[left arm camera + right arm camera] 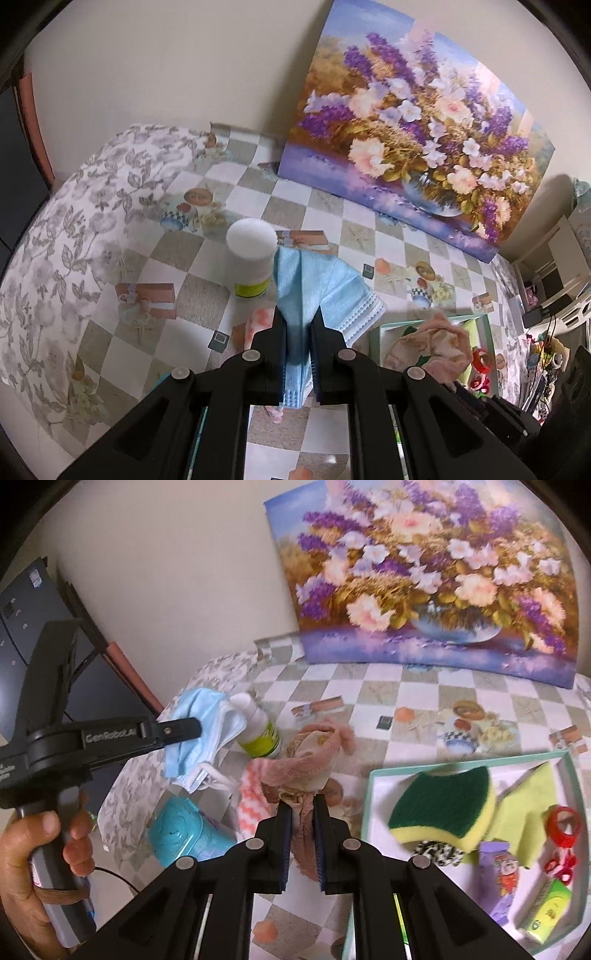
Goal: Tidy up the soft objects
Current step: 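Lift the mask and pink cloth and carry them over the white tray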
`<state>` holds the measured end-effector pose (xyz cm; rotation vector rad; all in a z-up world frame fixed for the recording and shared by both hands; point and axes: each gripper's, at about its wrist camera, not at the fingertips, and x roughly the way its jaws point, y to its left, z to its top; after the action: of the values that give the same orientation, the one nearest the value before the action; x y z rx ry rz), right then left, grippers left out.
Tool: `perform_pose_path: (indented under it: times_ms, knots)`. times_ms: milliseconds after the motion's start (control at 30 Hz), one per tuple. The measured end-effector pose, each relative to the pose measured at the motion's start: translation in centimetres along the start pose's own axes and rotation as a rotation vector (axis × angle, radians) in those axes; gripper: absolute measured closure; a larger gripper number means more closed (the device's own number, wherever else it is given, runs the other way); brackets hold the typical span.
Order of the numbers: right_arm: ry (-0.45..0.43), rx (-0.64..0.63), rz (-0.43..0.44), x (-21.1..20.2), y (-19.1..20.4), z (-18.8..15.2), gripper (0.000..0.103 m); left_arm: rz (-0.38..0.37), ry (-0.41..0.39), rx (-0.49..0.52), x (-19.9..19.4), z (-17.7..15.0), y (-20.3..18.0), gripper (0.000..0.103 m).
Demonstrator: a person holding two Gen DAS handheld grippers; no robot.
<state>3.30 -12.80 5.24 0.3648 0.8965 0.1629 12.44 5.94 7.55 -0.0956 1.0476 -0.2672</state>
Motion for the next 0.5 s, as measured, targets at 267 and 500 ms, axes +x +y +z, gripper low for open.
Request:
perform_pose_path:
  times_ms: [267, 500]
  knots:
    - [-0.088, 0.083, -0.141, -4.2, -4.5, 0.5, 0.091, -0.035, -0.014, 0.058, -1.0, -0.7, -3.0, 0.092]
    - [-0.121, 0.171, -0.258, -7.0, -9.3, 0.1, 0.091, -0.066, -0.003, 0.131, -1.1, -1.7, -6.7, 0.092]
